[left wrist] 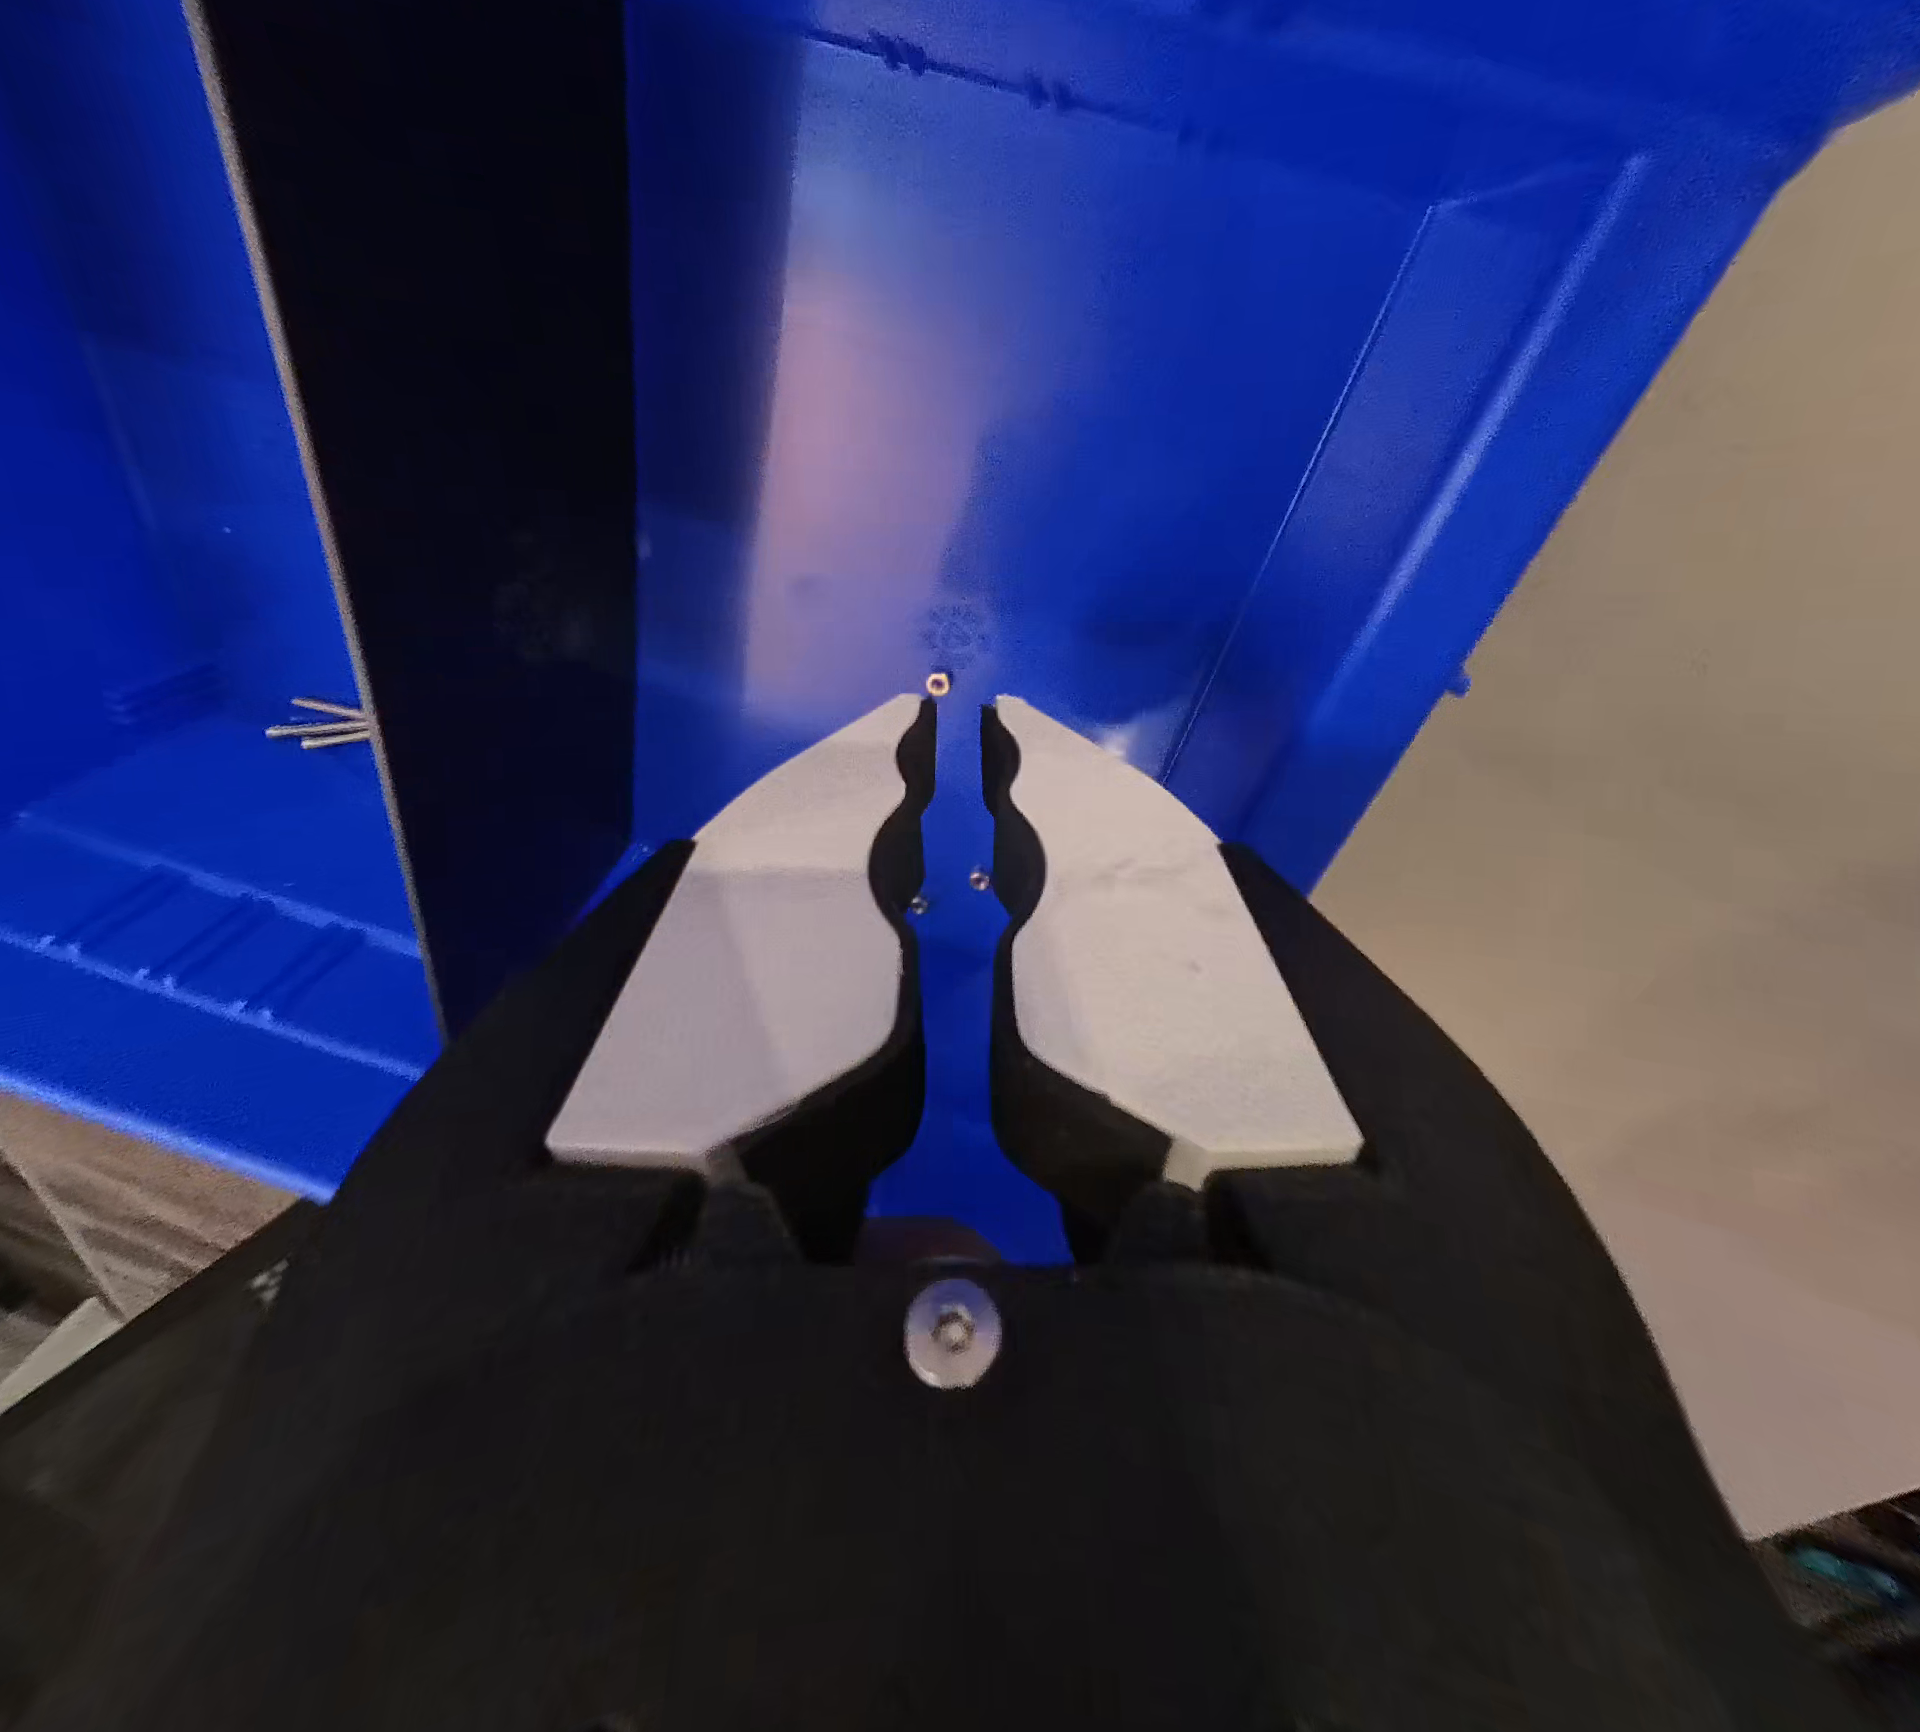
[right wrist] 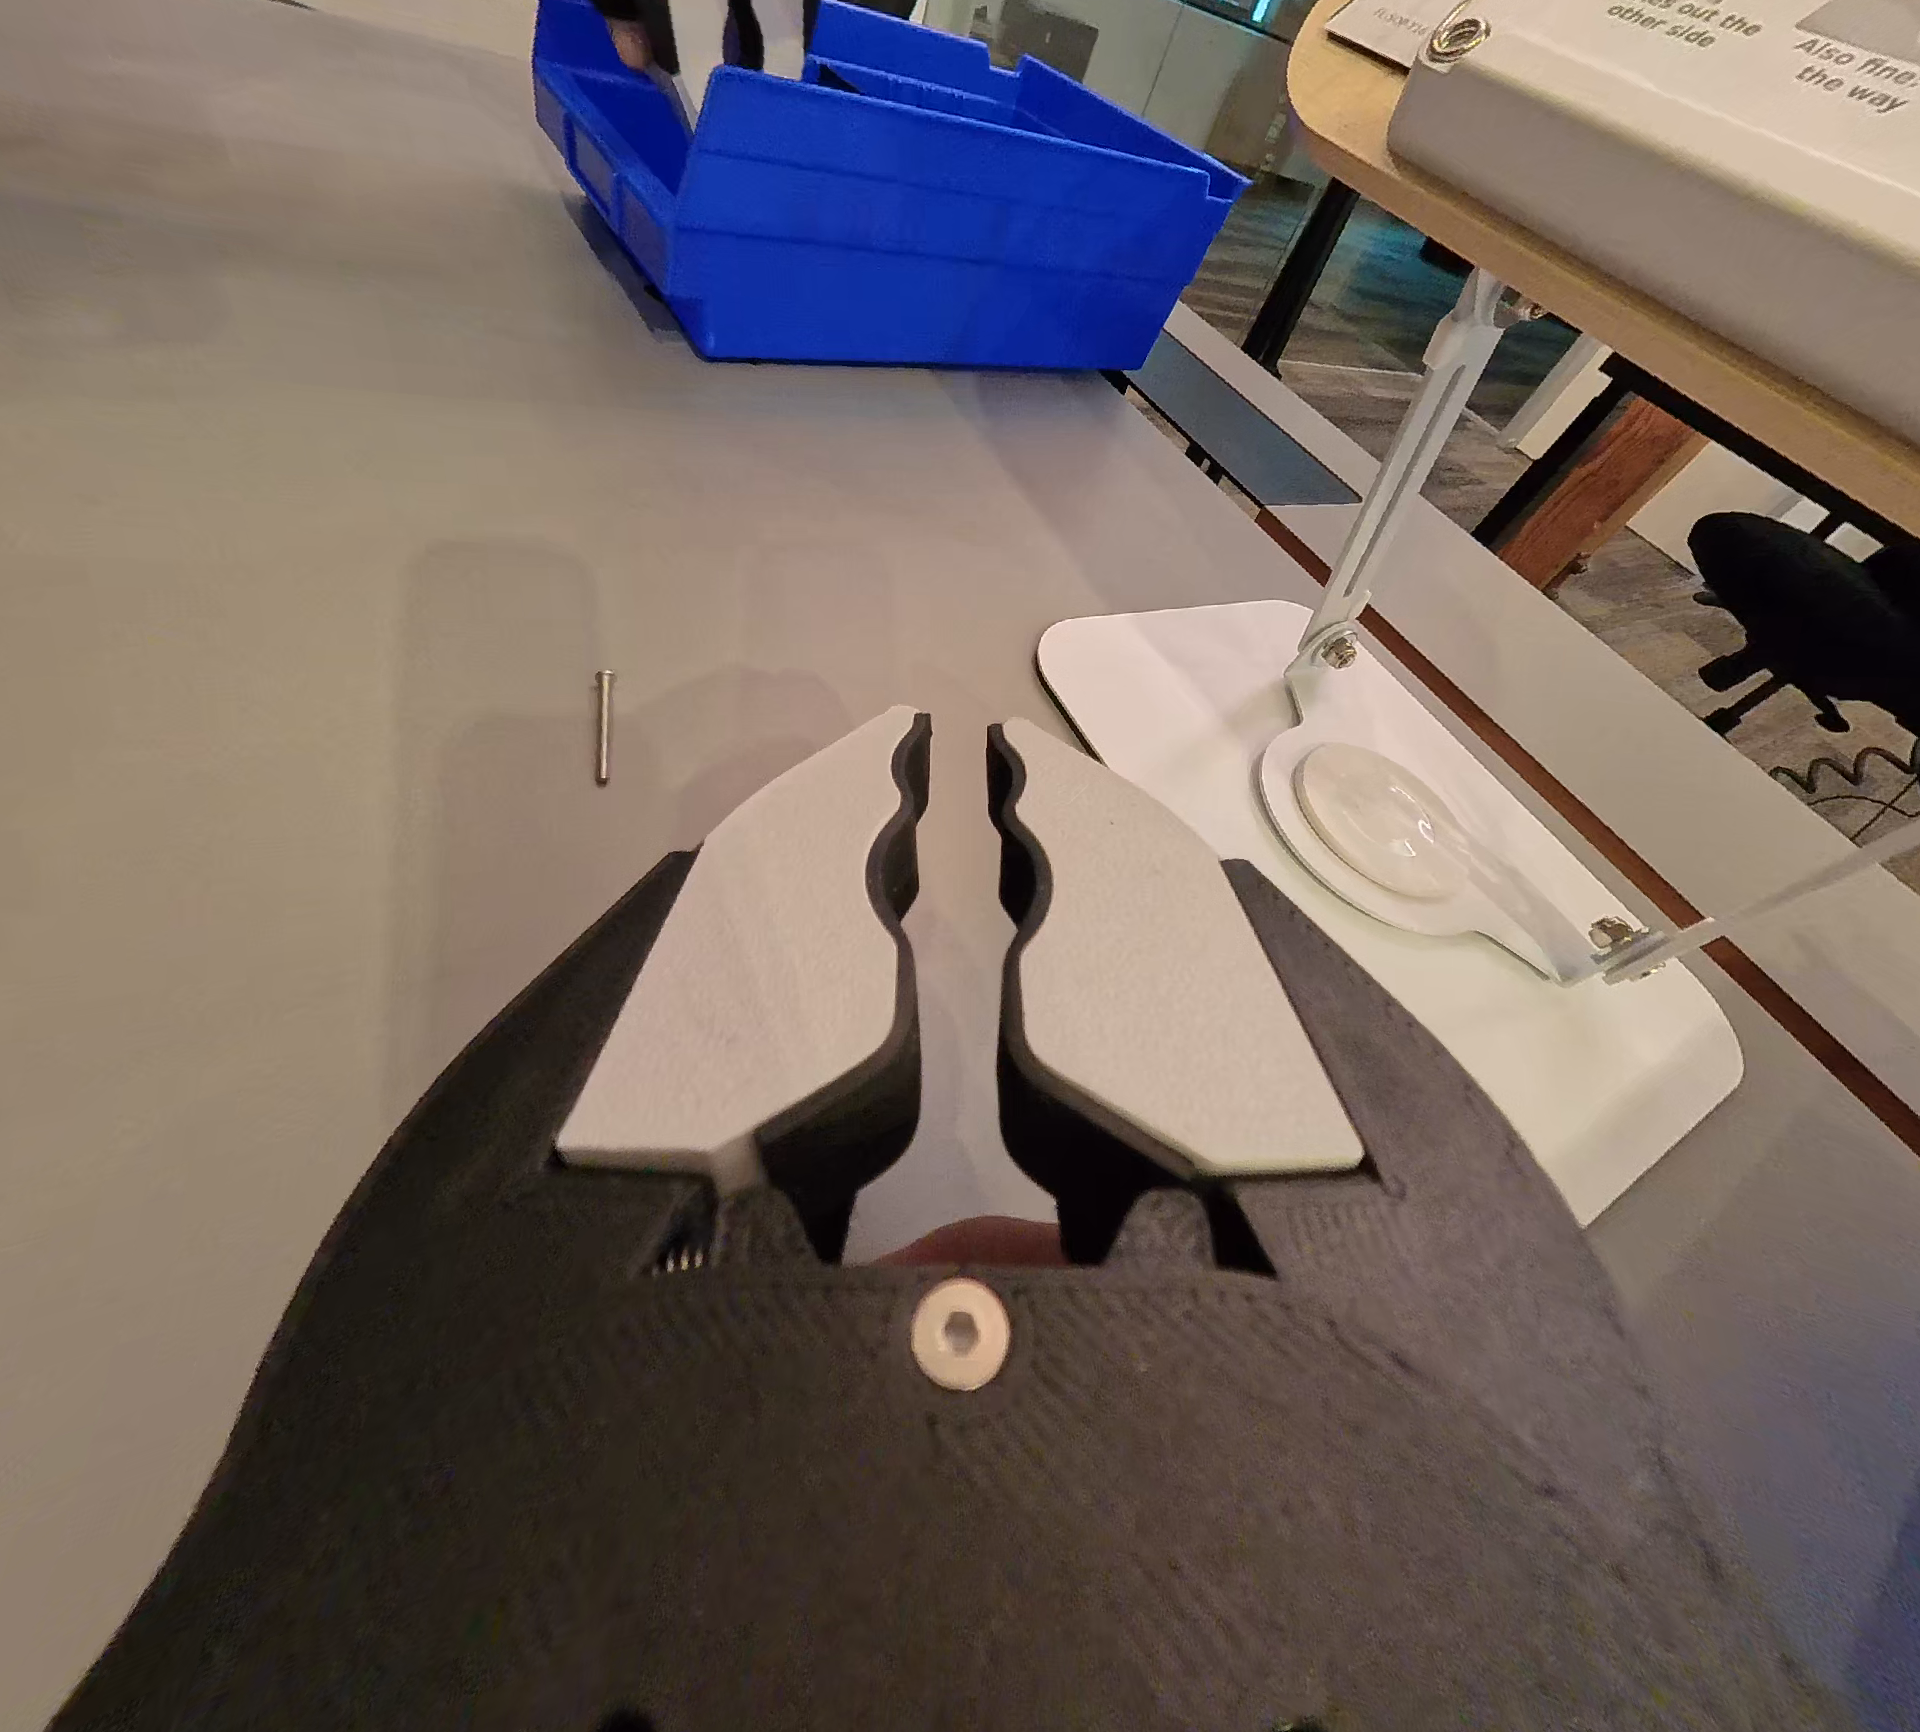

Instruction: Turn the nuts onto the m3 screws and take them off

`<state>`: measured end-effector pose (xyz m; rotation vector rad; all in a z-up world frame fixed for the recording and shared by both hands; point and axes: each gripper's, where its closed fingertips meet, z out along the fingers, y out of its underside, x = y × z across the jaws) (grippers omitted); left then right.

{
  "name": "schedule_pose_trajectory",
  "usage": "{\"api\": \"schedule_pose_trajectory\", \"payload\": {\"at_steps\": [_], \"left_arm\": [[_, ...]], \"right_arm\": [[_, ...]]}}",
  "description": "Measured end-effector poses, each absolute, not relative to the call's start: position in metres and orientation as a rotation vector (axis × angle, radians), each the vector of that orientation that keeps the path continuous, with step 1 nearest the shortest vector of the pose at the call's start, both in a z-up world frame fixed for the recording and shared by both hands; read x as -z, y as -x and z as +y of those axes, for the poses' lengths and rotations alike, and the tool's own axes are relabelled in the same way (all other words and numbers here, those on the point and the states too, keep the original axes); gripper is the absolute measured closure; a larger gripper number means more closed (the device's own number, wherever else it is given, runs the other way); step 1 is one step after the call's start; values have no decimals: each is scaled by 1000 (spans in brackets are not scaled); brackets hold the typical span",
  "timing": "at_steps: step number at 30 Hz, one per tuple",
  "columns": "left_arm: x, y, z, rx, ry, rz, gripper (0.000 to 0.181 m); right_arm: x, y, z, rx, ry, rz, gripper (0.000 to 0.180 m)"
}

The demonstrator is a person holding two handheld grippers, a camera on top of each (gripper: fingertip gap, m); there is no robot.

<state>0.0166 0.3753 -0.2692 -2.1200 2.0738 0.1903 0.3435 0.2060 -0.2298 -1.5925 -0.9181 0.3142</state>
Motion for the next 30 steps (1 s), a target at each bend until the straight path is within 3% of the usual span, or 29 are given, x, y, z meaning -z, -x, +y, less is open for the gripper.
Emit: {"api": "schedule_pose_trajectory", "payload": {"at_steps": [1,12,30], "left_arm": [[272,-18,375,-174,2132,2080,173],[299,-9,385,-292,2190,2199,163],[305,-2,386,-264,2216,2270,166]], "right_arm": [[230,-343,206,-315,1593,-920,169],[231,-343,206,-317,1594,-926,169],[230,-343,205,-322,1593,-926,169]]}}
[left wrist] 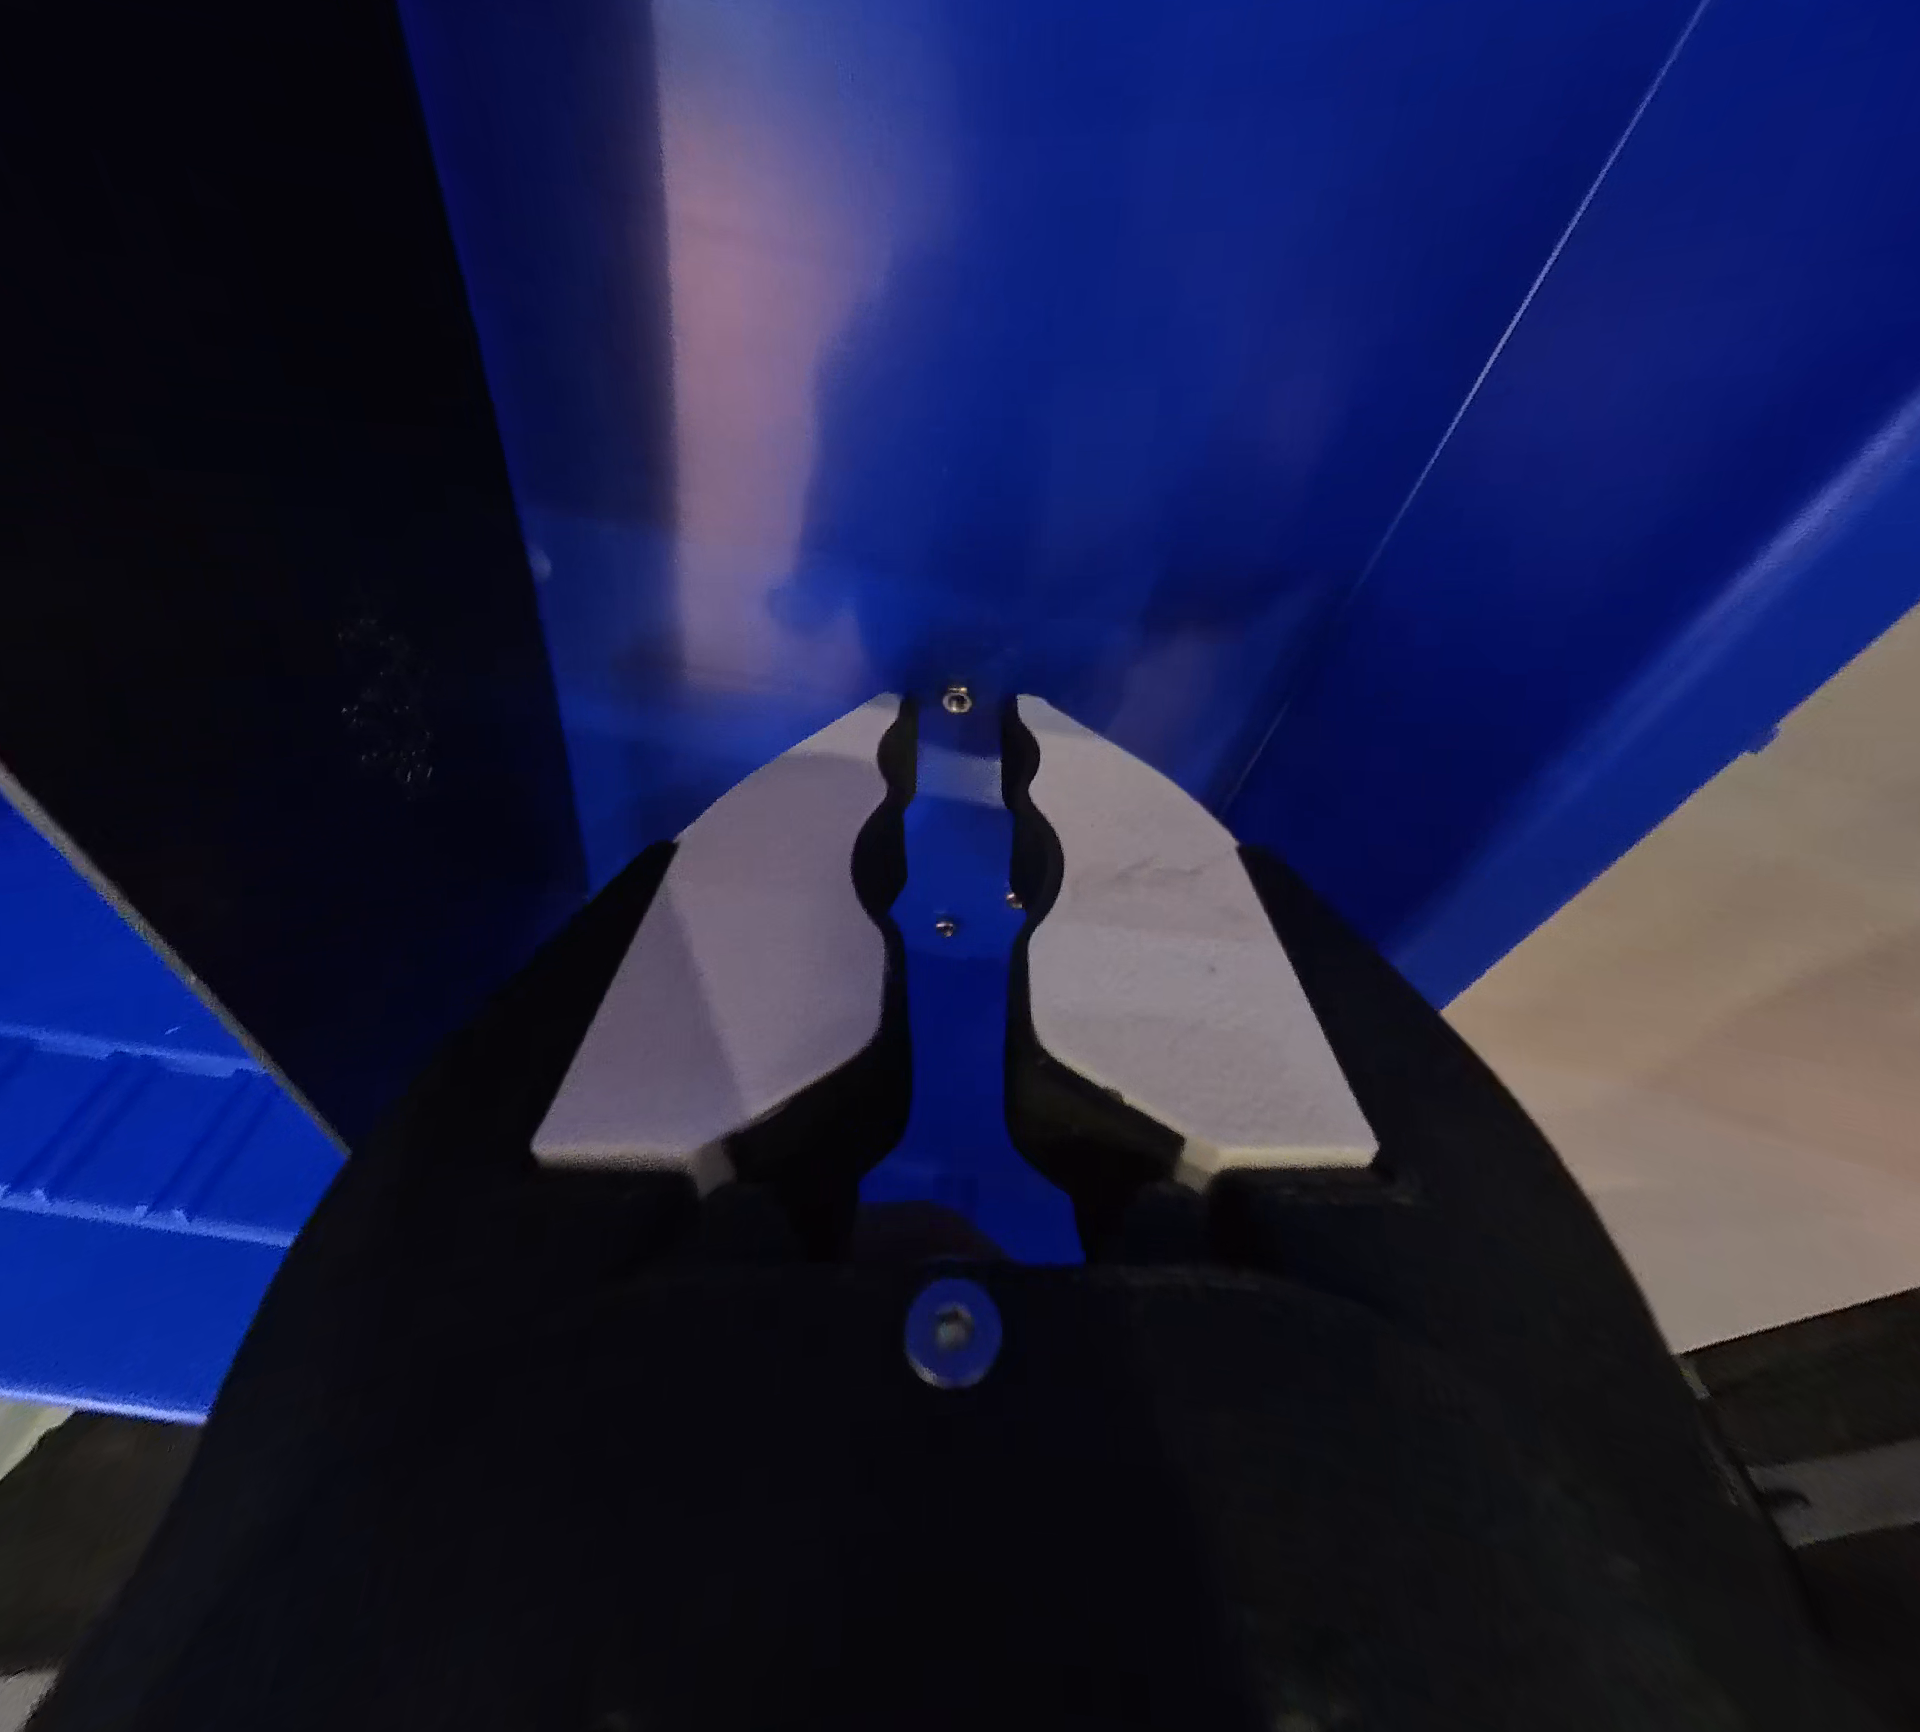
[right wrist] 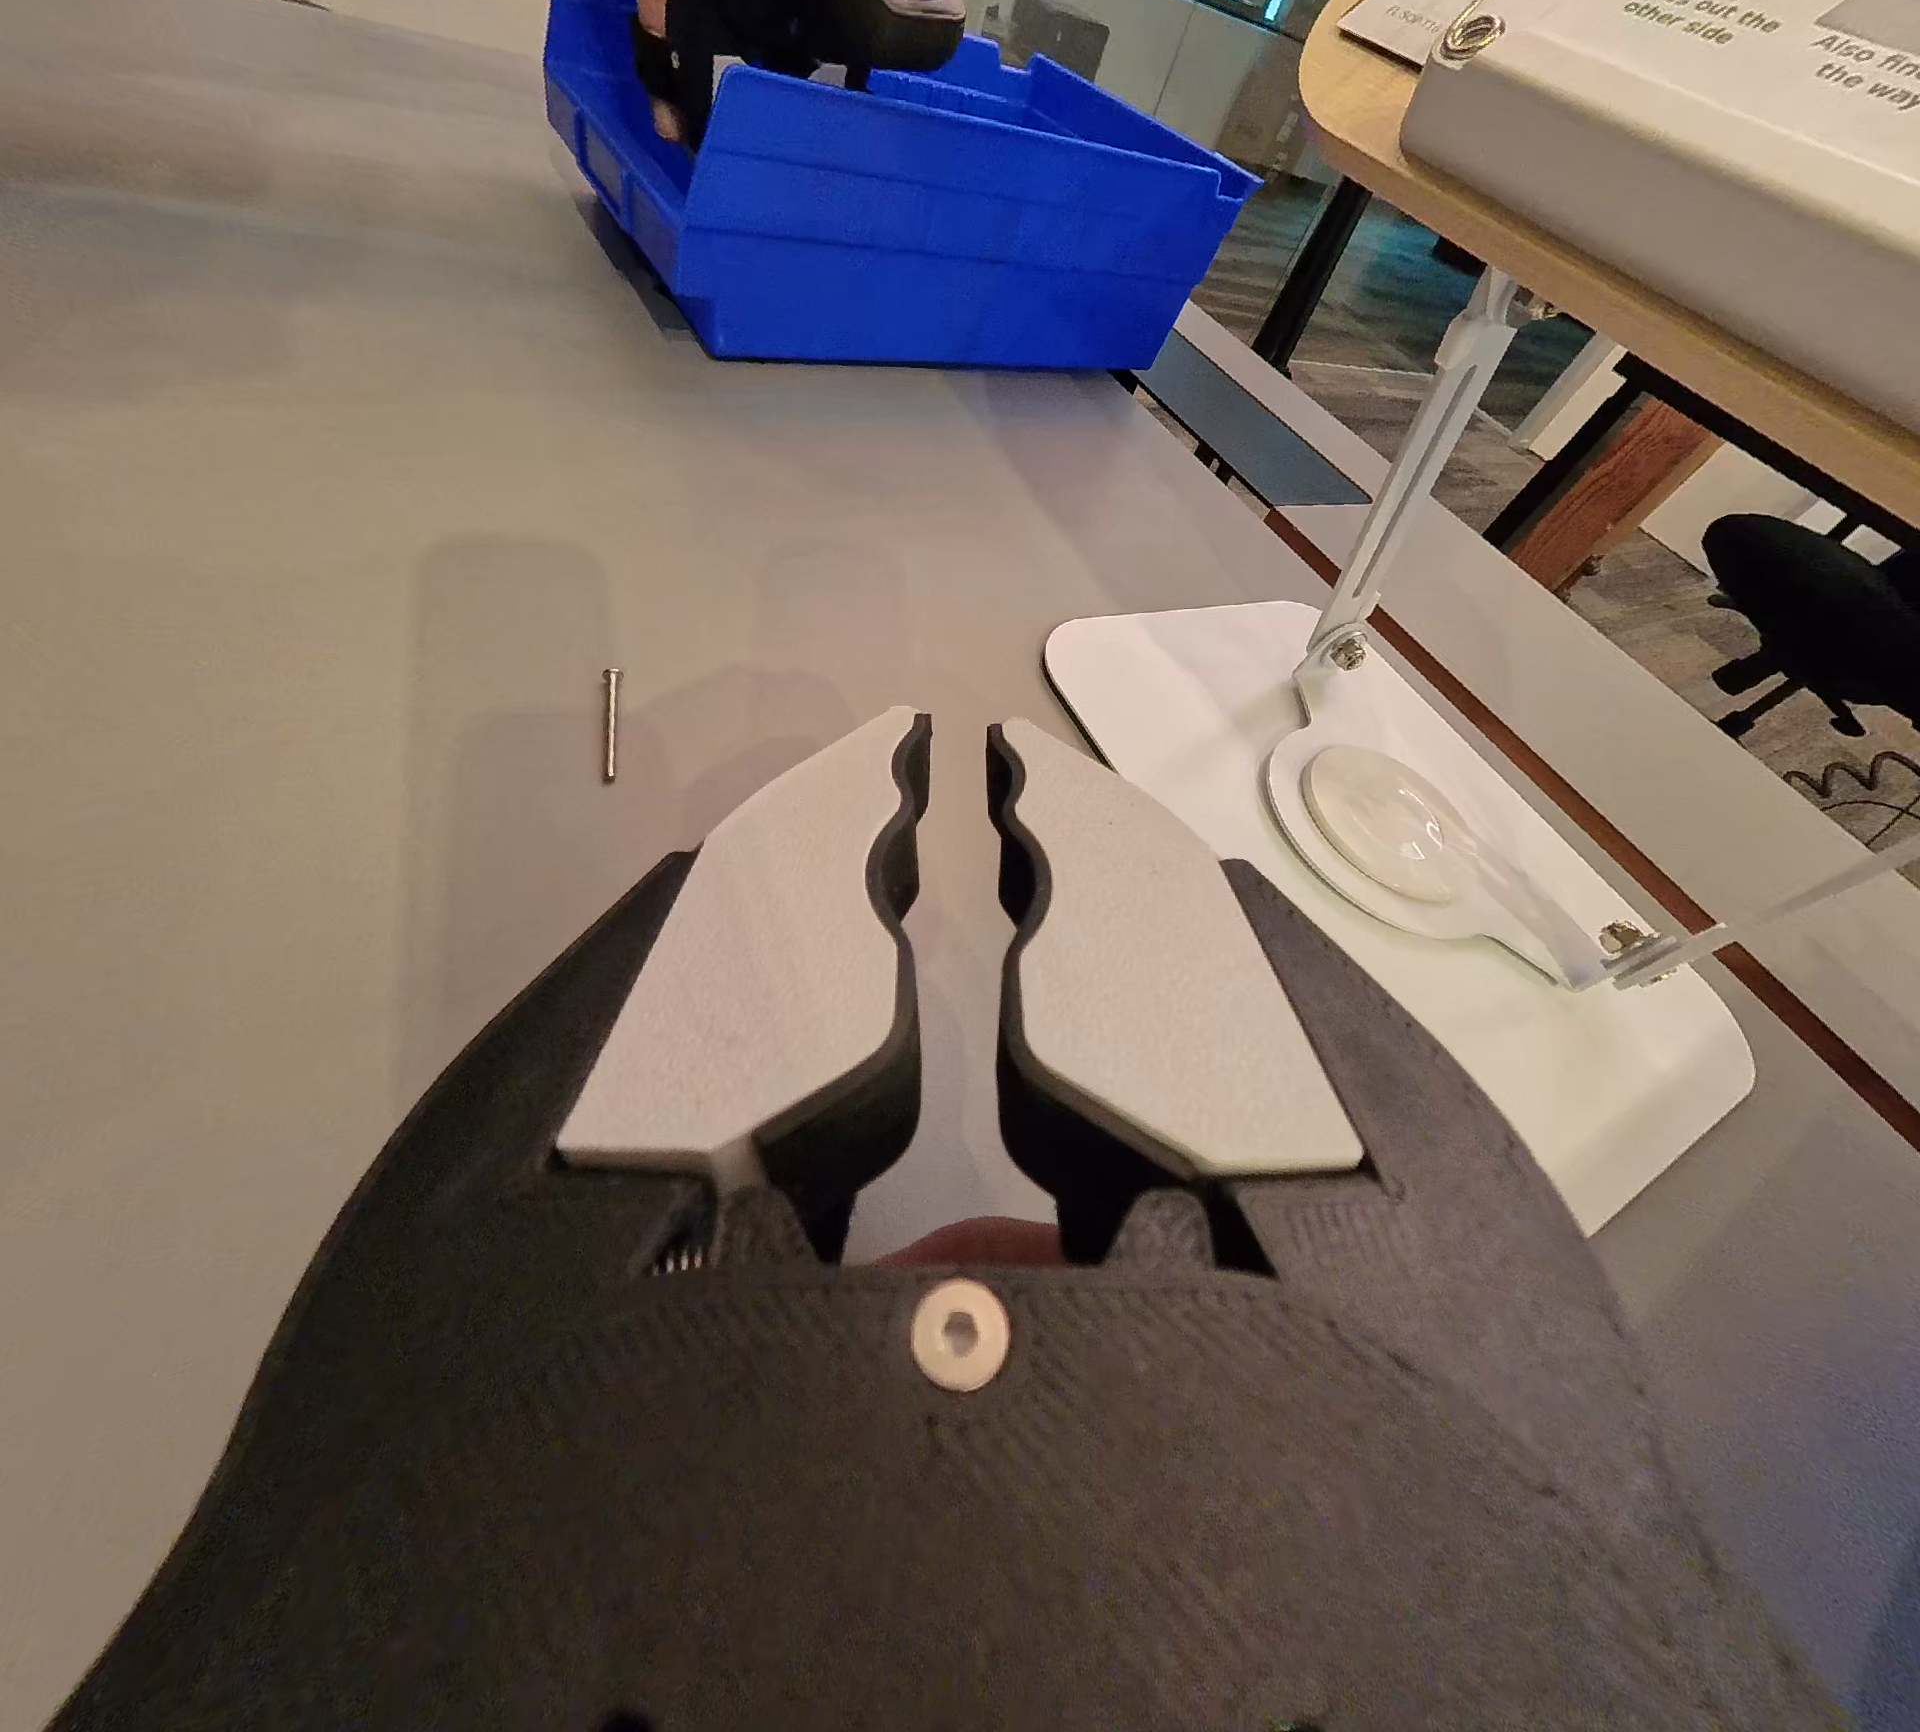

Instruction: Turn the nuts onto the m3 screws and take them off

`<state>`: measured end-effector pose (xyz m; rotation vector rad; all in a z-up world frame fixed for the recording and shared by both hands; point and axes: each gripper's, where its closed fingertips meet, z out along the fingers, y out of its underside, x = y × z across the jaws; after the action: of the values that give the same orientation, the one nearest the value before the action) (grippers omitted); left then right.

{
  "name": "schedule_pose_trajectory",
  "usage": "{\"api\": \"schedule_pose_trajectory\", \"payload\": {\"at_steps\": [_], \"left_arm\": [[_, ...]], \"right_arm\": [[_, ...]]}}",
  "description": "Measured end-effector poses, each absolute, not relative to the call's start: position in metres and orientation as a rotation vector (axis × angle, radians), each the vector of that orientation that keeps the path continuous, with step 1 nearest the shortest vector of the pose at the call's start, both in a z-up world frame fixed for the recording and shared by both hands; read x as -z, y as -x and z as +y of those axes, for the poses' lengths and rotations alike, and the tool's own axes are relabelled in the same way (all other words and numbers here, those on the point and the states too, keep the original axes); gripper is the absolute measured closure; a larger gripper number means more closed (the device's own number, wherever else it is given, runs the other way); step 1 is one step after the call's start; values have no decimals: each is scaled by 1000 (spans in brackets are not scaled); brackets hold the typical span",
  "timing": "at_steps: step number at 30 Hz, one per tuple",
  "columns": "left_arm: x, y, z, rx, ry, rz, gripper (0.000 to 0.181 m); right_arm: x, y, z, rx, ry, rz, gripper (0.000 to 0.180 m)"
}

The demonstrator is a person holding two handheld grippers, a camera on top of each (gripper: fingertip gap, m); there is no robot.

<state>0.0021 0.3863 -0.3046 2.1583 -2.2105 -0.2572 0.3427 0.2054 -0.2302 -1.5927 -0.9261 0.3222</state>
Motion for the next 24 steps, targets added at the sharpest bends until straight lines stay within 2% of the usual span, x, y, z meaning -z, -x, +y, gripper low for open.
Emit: {"api": "schedule_pose_trajectory", "payload": {"at_steps": [10,24], "left_arm": [[306,-4,385,185,-2171,-2190,175],[300,-5,387,210,-2199,-2225,176]], "right_arm": [[230,-343,205,-323,1591,-929,169],[230,-344,204,-322,1591,-931,169]]}}
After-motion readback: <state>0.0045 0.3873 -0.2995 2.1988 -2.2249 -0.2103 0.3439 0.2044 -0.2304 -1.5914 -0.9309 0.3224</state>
